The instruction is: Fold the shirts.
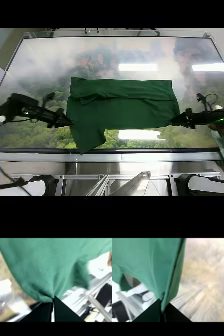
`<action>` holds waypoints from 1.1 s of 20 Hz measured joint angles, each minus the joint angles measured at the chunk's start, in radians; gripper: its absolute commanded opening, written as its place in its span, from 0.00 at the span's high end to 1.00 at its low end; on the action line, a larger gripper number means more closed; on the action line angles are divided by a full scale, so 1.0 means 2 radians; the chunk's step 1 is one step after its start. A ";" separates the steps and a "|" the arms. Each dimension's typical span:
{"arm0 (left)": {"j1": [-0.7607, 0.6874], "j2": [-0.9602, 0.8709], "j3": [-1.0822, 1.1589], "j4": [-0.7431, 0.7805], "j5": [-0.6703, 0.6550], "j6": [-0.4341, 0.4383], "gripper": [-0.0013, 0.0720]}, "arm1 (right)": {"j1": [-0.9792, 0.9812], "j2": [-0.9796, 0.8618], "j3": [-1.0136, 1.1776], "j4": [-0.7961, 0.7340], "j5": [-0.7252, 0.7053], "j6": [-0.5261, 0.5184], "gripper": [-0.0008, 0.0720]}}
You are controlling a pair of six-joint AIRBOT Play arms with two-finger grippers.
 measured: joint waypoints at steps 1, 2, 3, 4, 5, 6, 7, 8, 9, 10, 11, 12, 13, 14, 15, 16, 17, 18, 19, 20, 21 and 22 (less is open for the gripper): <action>0.014 0.019 -0.007 0.000 0.007 0.003 0.95 | -0.009 0.007 0.000 0.000 0.009 0.002 0.96; 0.027 0.035 -0.012 -0.003 0.011 0.006 0.95 | -0.015 0.014 0.000 0.000 0.019 0.003 0.96; 0.040 0.049 -0.015 -0.003 0.012 0.008 0.95 | -0.019 0.019 0.000 0.001 0.025 0.006 0.96; 0.052 0.061 -0.018 -0.003 0.015 0.010 0.95 | -0.022 0.022 0.000 0.001 0.030 0.006 0.96; 0.062 0.070 -0.019 -0.006 0.020 0.011 0.95 | -0.025 0.025 0.000 0.002 0.035 0.006 0.96; 0.068 0.076 -0.021 -0.009 0.023 0.013 0.95 | -0.026 0.026 0.000 0.003 0.039 0.006 0.96; 0.073 0.080 -0.021 -0.016 0.025 0.013 0.95 | -0.027 0.028 0.000 0.008 0.040 0.006 0.96; 0.074 0.082 -0.019 -0.022 0.027 0.015 0.95 | -0.028 0.029 0.000 0.015 0.040 0.006 0.96; 0.072 0.080 -0.012 -0.028 0.026 0.015 0.95 | -0.028 0.029 0.000 0.026 0.039 0.001 0.96; 0.067 0.074 0.002 -0.034 0.026 0.015 0.95 | -0.028 0.030 0.000 0.041 0.033 -0.005 0.96; 0.059 0.065 0.021 -0.040 0.026 0.015 0.95 | -0.028 0.030 0.001 0.059 0.023 -0.011 0.96; 0.049 0.053 0.043 -0.045 0.026 0.014 0.95 | -0.028 0.030 0.002 0.077 0.010 -0.019 0.96; 0.038 0.038 0.068 -0.048 0.025 0.009 0.95 | -0.026 0.030 0.005 0.096 -0.006 -0.028 0.96; 0.026 0.019 0.099 -0.050 0.023 0.003 0.95 | -0.022 0.027 0.008 0.111 -0.023 -0.035 0.96; 0.013 -0.003 0.132 -0.053 0.021 -0.004 0.95 | -0.015 0.023 0.012 0.123 -0.044 -0.043 0.96; 0.002 -0.028 0.169 -0.053 0.020 -0.010 0.95 | -0.007 0.017 0.018 0.134 -0.066 -0.050 0.96; -0.008 -0.052 0.204 -0.055 0.020 -0.019 0.95 | 0.002 0.009 0.025 0.141 -0.089 -0.057 0.96; -0.017 -0.080 0.242 -0.055 0.020 -0.027 0.95 | 0.011 -0.001 0.034 0.145 -0.111 -0.064 0.96; -0.025 -0.107 0.277 -0.054 0.019 -0.035 0.95 | 0.022 -0.014 0.044 0.151 -0.135 -0.072 0.96; -0.031 -0.134 0.311 -0.053 0.020 -0.045 0.95 | 0.032 -0.027 0.055 0.155 -0.157 -0.080 0.96; -0.038 -0.163 0.344 -0.052 0.019 -0.053 0.95 | 0.043 -0.042 0.067 0.160 -0.179 -0.089 0.96; -0.043 -0.190 0.372 -0.051 0.018 -0.058 0.95 | 0.053 -0.057 0.078 0.165 -0.199 -0.100 0.96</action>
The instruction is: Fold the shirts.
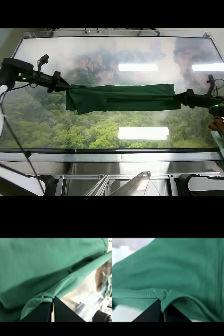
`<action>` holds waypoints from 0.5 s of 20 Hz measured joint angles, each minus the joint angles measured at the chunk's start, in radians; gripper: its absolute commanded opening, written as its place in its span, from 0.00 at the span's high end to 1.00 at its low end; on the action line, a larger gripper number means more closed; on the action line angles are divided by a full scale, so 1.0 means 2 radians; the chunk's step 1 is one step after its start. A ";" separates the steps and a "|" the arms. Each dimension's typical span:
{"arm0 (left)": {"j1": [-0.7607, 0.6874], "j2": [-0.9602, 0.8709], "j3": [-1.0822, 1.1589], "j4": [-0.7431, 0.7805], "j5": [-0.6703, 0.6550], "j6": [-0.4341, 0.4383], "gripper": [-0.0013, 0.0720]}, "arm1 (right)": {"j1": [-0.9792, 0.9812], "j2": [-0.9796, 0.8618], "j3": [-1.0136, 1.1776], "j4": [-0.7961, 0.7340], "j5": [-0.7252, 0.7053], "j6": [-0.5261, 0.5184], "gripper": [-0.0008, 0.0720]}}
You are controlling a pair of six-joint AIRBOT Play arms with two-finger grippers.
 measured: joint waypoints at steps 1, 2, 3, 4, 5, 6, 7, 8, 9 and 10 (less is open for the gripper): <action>-0.004 -0.027 0.027 0.000 0.000 -0.006 0.95 | 0.010 -0.015 0.012 0.005 -0.019 -0.011 0.96; -0.007 -0.051 0.049 0.002 0.000 -0.012 0.95 | 0.019 -0.031 0.024 0.008 -0.033 -0.022 0.96; -0.009 -0.075 0.070 0.003 0.000 -0.019 0.95 | 0.027 -0.043 0.034 0.010 -0.043 -0.032 0.96; -0.010 -0.096 0.089 0.003 0.002 -0.024 0.95 | 0.034 -0.054 0.042 0.013 -0.051 -0.042 0.96; -0.011 -0.113 0.103 0.003 0.005 -0.028 0.95 | 0.039 -0.062 0.048 0.013 -0.058 -0.051 0.96; -0.012 -0.129 0.115 0.003 0.007 -0.031 0.95 | 0.044 -0.068 0.052 0.013 -0.065 -0.058 0.96; -0.013 -0.142 0.127 0.003 0.010 -0.032 0.95 | 0.047 -0.072 0.055 0.012 -0.070 -0.063 0.91; -0.014 -0.153 0.137 0.003 0.013 -0.035 0.74 | 0.049 -0.074 0.057 0.008 -0.075 -0.067 0.65; -0.015 -0.161 0.145 0.003 0.016 -0.036 0.41 | 0.051 -0.076 0.059 0.003 -0.077 -0.069 0.58; -0.016 -0.167 0.154 0.002 0.021 -0.039 0.07 | 0.051 -0.077 0.060 -0.005 -0.080 -0.070 0.58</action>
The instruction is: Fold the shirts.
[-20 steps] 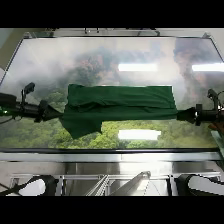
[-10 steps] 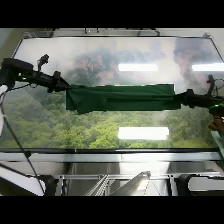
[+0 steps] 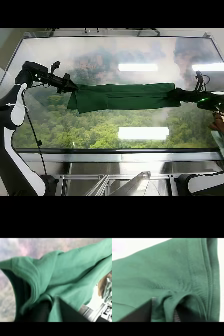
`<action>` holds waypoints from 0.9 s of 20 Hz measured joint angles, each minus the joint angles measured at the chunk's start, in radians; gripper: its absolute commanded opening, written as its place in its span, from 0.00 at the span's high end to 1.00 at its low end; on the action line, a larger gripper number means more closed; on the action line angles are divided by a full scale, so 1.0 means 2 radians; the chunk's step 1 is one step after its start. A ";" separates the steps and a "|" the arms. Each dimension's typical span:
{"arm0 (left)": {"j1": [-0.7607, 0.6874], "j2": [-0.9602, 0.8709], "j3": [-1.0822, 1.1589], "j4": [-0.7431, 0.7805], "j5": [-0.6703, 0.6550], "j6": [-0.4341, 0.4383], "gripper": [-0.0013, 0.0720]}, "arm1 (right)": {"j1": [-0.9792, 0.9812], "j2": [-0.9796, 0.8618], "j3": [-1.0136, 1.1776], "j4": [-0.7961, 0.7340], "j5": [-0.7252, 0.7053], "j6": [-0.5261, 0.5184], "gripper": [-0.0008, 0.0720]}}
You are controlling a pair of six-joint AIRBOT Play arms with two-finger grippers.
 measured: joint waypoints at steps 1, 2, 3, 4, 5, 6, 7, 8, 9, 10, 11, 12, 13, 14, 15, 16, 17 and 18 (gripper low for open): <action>0.000 -0.004 0.011 -0.001 0.006 0.000 0.02 | 0.000 0.001 0.002 -0.010 0.000 0.002 0.46; 0.000 -0.007 0.026 -0.005 0.014 -0.002 0.02 | -0.001 0.006 0.006 -0.029 0.001 0.012 0.26; 0.001 -0.008 0.040 -0.008 0.023 -0.003 0.02 | -0.004 0.014 0.012 -0.050 0.005 0.027 0.16; 0.003 -0.007 0.056 -0.010 0.032 -0.007 0.02 | -0.007 0.024 0.021 -0.079 0.007 0.050 0.13; 0.005 -0.003 0.067 -0.012 0.039 -0.011 0.02 | -0.011 0.035 0.032 -0.111 0.011 0.078 0.13; 0.008 0.006 0.073 -0.013 0.043 -0.014 0.02 | -0.016 0.042 0.047 -0.147 0.014 0.111 0.13; 0.011 0.017 0.073 -0.015 0.043 -0.015 0.02 | -0.020 0.045 0.064 -0.179 0.020 0.142 0.13; 0.014 0.032 0.065 -0.016 0.043 -0.015 0.02 | -0.024 0.043 0.085 -0.207 0.029 0.174 0.13; 0.016 0.046 0.054 -0.016 0.039 -0.018 0.03 | -0.027 0.035 0.105 -0.227 0.043 0.200 0.13; 0.018 0.059 0.042 -0.016 0.033 -0.018 0.15 | -0.029 0.022 0.126 -0.242 0.061 0.221 0.13; 0.019 0.069 0.032 -0.016 0.030 -0.019 0.32 | -0.030 0.008 0.143 -0.250 0.079 0.236 0.13; 0.019 0.077 0.024 -0.016 0.030 -0.019 0.46 | -0.030 -0.010 0.160 -0.253 0.098 0.248 0.14; 0.019 0.082 0.019 -0.016 0.030 -0.019 0.56 | -0.031 -0.027 0.175 -0.252 0.111 0.258 0.14; 0.017 0.086 0.015 -0.016 0.030 -0.021 0.64 | -0.031 -0.042 0.186 -0.246 0.123 0.265 0.14; 0.014 0.089 0.012 -0.016 0.033 -0.021 0.69 | -0.032 -0.057 0.195 -0.239 0.134 0.270 0.14; 0.010 0.092 0.010 -0.016 0.036 -0.021 0.69 | -0.031 -0.069 0.201 -0.231 0.143 0.274 0.14; 0.004 0.093 0.009 -0.017 0.038 -0.021 0.69 | -0.030 -0.081 0.206 -0.222 0.151 0.277 0.14; -0.002 0.094 0.008 -0.017 0.038 -0.020 0.69 | -0.028 -0.089 0.209 -0.213 0.156 0.280 0.14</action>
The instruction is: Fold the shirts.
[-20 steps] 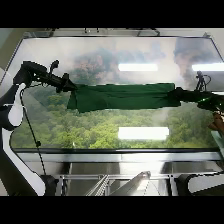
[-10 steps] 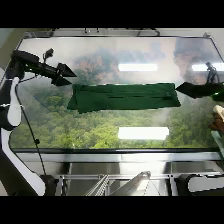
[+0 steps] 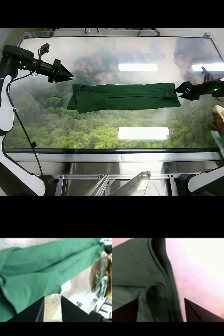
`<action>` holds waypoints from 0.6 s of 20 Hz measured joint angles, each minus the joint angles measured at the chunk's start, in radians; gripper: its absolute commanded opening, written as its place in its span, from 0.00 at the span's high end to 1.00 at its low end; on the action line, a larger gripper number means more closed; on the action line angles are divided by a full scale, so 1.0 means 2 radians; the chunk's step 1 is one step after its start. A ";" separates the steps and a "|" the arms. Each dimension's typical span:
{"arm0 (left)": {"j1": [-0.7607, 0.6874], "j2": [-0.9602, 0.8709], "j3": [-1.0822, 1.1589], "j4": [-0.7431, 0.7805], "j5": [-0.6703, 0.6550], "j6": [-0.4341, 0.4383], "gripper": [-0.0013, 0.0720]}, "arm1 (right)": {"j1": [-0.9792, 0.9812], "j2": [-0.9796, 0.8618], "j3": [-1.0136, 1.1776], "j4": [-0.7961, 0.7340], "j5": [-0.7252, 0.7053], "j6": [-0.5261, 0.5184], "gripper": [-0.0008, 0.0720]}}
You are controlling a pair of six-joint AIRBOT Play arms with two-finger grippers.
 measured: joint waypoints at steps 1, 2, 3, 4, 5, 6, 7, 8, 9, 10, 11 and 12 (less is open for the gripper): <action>-0.007 0.001 -0.001 0.000 0.001 0.000 0.69 | 0.002 -0.009 0.003 0.012 0.006 0.002 0.18; -0.015 0.002 -0.001 0.000 0.000 0.001 0.69 | 0.005 -0.017 0.005 0.018 0.012 0.003 0.30; -0.023 0.002 -0.002 0.000 -0.003 0.002 0.69 | 0.007 -0.024 0.006 0.024 0.017 0.005 0.43; -0.031 0.002 -0.002 0.000 -0.006 0.003 0.69 | 0.010 -0.031 0.006 0.029 0.024 0.006 0.60; -0.040 0.002 -0.002 0.000 -0.010 0.004 0.69 | 0.012 -0.036 0.006 0.029 0.030 0.006 0.80; -0.050 0.002 -0.002 0.001 -0.012 0.006 0.77 | 0.014 -0.040 0.007 0.029 0.035 0.006 0.94; -0.060 0.002 -0.002 0.002 -0.017 0.006 0.96 | 0.015 -0.043 0.007 0.032 0.041 0.006 0.96; -0.072 0.002 -0.002 0.002 -0.020 0.009 0.95 | 0.016 -0.044 0.009 0.031 0.044 0.003 0.96; -0.082 0.000 -0.002 0.002 -0.024 0.011 0.96 | 0.016 -0.046 0.011 0.035 0.051 0.001 0.96; -0.095 -0.005 -0.002 0.003 -0.032 0.013 0.96 | 0.016 -0.047 0.015 0.035 0.058 -0.003 0.96; -0.108 -0.012 -0.002 0.006 -0.037 0.015 0.96 | 0.016 -0.048 0.020 0.034 0.068 -0.006 0.96; -0.124 -0.019 -0.002 0.008 -0.046 0.015 0.96 | 0.016 -0.048 0.027 0.034 0.082 -0.008 0.96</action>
